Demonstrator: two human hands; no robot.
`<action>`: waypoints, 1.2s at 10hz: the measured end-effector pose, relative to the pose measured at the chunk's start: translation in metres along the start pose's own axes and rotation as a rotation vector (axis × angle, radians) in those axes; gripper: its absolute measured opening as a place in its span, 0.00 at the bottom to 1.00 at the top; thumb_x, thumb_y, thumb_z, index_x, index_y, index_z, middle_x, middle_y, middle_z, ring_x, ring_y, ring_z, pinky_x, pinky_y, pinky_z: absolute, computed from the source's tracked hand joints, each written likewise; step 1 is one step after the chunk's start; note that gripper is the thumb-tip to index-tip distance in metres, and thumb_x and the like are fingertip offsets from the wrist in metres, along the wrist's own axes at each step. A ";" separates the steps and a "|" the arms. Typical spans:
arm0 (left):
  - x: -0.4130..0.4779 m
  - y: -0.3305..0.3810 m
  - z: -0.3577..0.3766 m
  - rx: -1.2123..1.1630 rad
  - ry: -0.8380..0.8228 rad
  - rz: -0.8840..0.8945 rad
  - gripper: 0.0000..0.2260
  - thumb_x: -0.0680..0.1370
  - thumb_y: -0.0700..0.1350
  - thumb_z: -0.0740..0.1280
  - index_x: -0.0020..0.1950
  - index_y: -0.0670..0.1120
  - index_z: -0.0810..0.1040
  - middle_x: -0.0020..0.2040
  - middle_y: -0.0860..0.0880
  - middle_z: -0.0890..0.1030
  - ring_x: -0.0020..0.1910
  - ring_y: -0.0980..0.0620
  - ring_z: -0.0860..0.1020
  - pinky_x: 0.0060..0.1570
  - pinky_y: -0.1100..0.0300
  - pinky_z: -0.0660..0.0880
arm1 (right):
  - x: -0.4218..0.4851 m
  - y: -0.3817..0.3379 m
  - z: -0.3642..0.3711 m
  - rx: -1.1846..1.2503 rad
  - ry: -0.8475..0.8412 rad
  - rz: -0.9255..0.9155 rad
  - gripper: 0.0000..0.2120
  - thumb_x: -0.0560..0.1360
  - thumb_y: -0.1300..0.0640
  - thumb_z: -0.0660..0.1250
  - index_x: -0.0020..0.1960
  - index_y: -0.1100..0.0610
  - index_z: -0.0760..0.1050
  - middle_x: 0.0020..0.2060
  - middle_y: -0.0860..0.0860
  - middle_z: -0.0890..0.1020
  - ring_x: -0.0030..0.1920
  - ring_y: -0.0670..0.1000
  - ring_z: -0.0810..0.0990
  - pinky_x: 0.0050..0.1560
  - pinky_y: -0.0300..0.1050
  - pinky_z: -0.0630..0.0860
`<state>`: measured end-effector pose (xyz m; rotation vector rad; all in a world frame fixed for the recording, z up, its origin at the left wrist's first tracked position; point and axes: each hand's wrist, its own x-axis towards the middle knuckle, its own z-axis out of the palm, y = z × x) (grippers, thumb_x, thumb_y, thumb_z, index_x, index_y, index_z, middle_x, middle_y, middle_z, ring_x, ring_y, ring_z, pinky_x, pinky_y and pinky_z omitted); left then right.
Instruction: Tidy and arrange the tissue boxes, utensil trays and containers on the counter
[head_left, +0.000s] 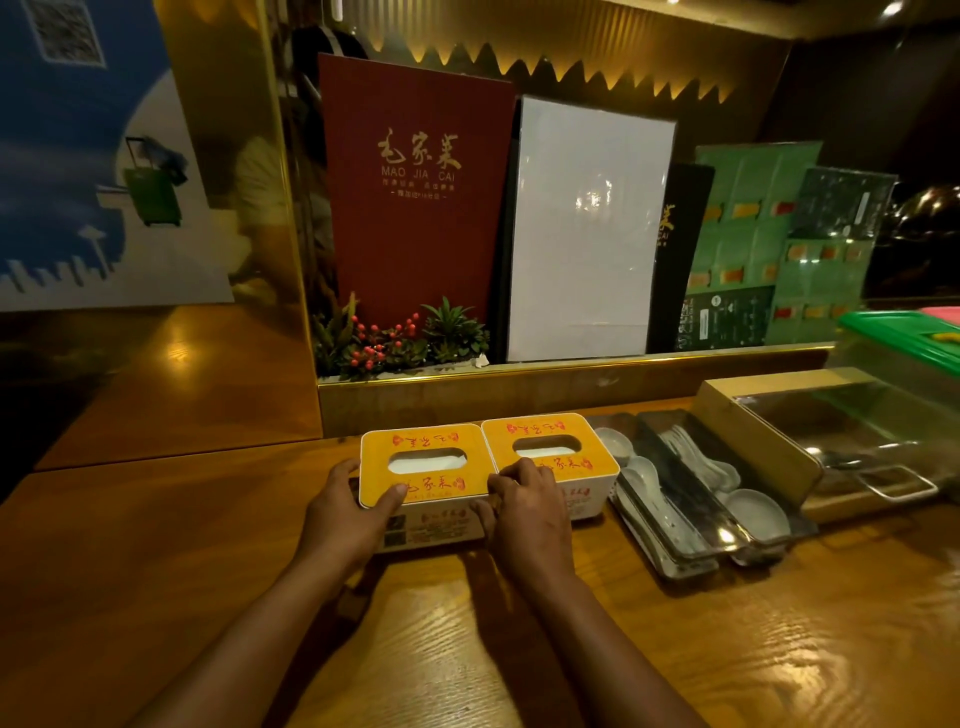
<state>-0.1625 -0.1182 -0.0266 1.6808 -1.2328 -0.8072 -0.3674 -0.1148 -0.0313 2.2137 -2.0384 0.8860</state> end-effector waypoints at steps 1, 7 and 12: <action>0.001 0.000 0.001 -0.002 -0.002 0.004 0.32 0.74 0.53 0.75 0.75 0.50 0.67 0.69 0.44 0.77 0.59 0.42 0.80 0.49 0.45 0.82 | 0.001 0.000 0.000 -0.001 0.007 -0.006 0.16 0.76 0.43 0.70 0.59 0.51 0.81 0.57 0.48 0.78 0.57 0.49 0.71 0.56 0.47 0.74; 0.001 -0.002 0.006 0.005 0.012 0.023 0.31 0.75 0.54 0.74 0.75 0.49 0.67 0.66 0.44 0.79 0.57 0.42 0.81 0.48 0.46 0.82 | 0.003 0.002 0.004 -0.042 0.020 -0.002 0.16 0.76 0.43 0.69 0.60 0.51 0.80 0.57 0.48 0.78 0.57 0.50 0.71 0.56 0.48 0.75; 0.005 0.001 -0.002 0.082 0.024 0.090 0.34 0.76 0.58 0.71 0.77 0.49 0.62 0.71 0.42 0.74 0.64 0.39 0.77 0.55 0.45 0.79 | -0.013 0.007 -0.056 0.196 -0.096 0.099 0.25 0.75 0.45 0.71 0.71 0.47 0.73 0.70 0.47 0.72 0.68 0.51 0.71 0.64 0.53 0.76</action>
